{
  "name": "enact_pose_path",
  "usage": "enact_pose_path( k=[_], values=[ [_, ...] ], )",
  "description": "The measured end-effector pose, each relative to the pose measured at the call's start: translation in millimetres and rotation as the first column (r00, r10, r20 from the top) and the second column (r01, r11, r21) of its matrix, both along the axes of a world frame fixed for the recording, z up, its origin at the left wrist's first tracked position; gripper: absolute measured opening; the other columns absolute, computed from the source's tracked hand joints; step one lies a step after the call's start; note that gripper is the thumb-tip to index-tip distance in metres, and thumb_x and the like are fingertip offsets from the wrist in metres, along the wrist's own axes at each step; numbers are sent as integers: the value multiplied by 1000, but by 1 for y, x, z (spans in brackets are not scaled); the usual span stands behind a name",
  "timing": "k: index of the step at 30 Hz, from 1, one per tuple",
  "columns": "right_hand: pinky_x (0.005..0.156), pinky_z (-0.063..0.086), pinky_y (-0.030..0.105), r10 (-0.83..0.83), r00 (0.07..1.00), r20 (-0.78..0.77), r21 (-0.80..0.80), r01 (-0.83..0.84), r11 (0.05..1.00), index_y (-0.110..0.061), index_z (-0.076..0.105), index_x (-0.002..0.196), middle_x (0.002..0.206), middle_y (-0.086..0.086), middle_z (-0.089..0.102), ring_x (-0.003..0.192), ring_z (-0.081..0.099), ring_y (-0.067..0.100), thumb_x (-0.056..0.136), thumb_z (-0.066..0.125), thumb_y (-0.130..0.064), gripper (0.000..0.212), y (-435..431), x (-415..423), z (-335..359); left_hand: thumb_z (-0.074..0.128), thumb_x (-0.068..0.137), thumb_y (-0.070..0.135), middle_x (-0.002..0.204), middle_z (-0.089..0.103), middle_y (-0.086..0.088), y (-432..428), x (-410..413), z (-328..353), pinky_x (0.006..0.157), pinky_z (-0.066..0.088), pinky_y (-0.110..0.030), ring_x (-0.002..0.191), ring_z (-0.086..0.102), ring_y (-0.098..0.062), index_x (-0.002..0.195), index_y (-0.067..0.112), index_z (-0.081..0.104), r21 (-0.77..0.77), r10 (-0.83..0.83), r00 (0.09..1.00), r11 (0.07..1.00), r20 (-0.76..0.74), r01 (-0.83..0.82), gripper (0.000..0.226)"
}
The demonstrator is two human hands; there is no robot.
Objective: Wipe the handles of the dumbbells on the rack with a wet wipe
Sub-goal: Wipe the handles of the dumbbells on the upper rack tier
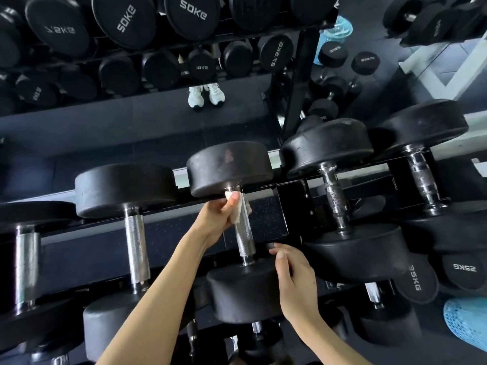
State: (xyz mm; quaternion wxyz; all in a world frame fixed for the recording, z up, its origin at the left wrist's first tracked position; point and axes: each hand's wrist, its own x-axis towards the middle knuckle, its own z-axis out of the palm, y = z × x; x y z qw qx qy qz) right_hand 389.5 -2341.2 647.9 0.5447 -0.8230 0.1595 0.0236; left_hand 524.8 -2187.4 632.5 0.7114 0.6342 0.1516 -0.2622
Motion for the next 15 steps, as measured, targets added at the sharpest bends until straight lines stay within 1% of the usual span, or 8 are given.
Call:
enact_pose_path(
  k=[1, 3, 4, 6, 8, 11, 13, 15],
  values=[
    [95, 36, 17, 5, 1000, 3, -5, -5, 1000, -25, 64, 88, 103, -27, 60, 110, 51, -7, 93, 36, -36, 31, 0, 0, 0, 51, 94, 38, 78, 61, -14, -1, -5, 2, 79, 53, -28, 74, 58, -20, 84, -4, 61, 66, -21, 1000, 998, 20, 19, 45],
    [95, 36, 15, 10, 1000, 20, -19, -9, 1000, -23, 65, 89, 103, -25, 60, 109, 50, -7, 91, 32, -43, 39, 0, 0, 1, 57, 92, 35, 59, 55, -1, -2, -18, 5, 61, 48, -20, 59, 49, -11, 65, 5, 55, 170, -49, 998, 985, 37, 42, 41],
    [95, 35, 15, 12, 999, 31, -29, -11, 1000, -22, 66, 90, 103, -24, 60, 108, 50, -7, 90, 30, -46, 43, 0, 0, 0, 60, 90, 35, 54, 53, 5, -1, -26, 4, 56, 44, -17, 55, 47, -8, 60, 10, 54, 202, -82, 996, 977, 36, 73, 40],
    [95, 36, 15, 17, 999, 42, -49, -15, 999, -20, 67, 93, 103, -22, 60, 107, 51, -6, 89, 28, -47, 48, 0, 1, -1, 64, 86, 41, 56, 53, 5, 2, -37, 2, 56, 41, -19, 54, 47, -8, 62, 10, 56, 295, -159, 987, 943, 4, 151, 40],
    [97, 36, 17, 17, 999, 43, -61, -15, 998, -19, 67, 96, 105, -19, 61, 108, 51, -5, 89, 27, -48, 50, 1, 1, -1, 63, 85, 46, 58, 51, 1, 4, -43, 2, 54, 37, -20, 53, 44, -11, 64, 7, 55, 476, -273, 962, 844, -15, 247, 45],
    [97, 34, 17, -1, 998, 59, -71, 5, 997, -20, 67, 95, 102, -23, 59, 108, 50, -6, 89, 27, -47, 49, 2, 1, -2, 57, 91, 43, 49, 42, 3, 5, -50, 6, 47, 30, -19, 47, 36, -9, 54, 11, 47, 685, -531, 847, 617, -1, 388, 49],
    [97, 33, 17, -9, 997, 72, -81, 15, 997, -20, 67, 96, 102, -27, 56, 108, 49, -6, 89, 26, -47, 49, 3, 2, -3, 55, 94, 35, 44, 37, 3, 3, -55, 11, 50, 31, -23, 43, 32, -9, 48, 17, 39, 698, -641, 768, 542, -17, 468, 51],
    [98, 32, 17, -8, 998, 62, -86, 13, 996, -20, 67, 99, 104, -23, 56, 109, 49, -4, 89, 25, -47, 51, 3, 1, -4, 56, 93, 34, 44, 37, 1, 2, -52, 13, 54, 32, -25, 44, 33, -11, 47, 17, 37, 697, -693, 718, 487, -58, 526, 53]
  ],
)
